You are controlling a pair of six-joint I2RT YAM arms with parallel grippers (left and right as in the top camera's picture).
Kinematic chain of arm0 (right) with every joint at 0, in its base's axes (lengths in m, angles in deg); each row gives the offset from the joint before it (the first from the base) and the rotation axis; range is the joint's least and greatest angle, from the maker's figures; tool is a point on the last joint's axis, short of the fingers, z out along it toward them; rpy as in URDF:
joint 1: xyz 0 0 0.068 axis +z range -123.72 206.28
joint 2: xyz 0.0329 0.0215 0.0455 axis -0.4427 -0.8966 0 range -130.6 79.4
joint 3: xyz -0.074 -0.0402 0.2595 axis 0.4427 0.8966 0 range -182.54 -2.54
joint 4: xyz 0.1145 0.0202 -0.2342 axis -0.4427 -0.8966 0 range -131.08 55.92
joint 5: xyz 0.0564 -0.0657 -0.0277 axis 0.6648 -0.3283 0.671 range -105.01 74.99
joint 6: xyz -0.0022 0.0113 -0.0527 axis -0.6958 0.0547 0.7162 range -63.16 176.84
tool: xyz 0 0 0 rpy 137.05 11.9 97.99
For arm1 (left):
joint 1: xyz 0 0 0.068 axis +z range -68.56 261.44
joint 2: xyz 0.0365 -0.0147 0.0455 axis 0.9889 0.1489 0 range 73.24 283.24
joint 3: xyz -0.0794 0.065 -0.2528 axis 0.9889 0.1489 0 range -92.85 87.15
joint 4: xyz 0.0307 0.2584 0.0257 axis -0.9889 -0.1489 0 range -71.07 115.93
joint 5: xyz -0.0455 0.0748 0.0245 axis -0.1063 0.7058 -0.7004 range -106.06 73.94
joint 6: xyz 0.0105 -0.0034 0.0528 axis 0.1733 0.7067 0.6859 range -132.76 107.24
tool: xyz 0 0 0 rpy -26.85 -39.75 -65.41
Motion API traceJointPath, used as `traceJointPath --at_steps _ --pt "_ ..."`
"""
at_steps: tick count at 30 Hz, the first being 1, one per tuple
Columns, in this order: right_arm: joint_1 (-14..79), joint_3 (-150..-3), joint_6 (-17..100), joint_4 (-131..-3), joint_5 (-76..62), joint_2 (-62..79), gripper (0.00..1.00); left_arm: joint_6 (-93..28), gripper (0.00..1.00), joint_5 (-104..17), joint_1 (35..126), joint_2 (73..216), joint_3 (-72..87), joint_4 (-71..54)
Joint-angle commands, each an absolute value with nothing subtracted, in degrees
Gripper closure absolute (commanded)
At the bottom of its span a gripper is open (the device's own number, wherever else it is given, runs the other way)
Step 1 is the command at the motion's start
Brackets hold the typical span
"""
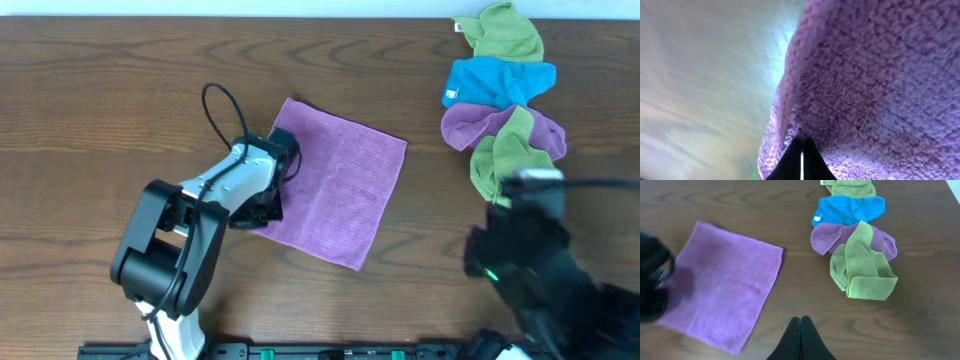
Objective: Fold the cloth
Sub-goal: 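Reach the right gripper to the cloth's right edge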
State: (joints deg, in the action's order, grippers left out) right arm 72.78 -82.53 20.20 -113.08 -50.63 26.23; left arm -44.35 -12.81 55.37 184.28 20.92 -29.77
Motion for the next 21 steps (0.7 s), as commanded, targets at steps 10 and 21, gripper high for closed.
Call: traceJointPath --at_steps 10,21 --pt "44.7 -71.7 41.1 -83.0 -17.8 8.0 0.98 -49.7 0.94 -17.1 52.6 186.8 22.7 -30.5" --pt "41.0 -71.8 43.7 -73.7 -2.0 -14.9 0.98 -51.8 0.94 -17.2 52.5 186.8 22.9 -30.1"
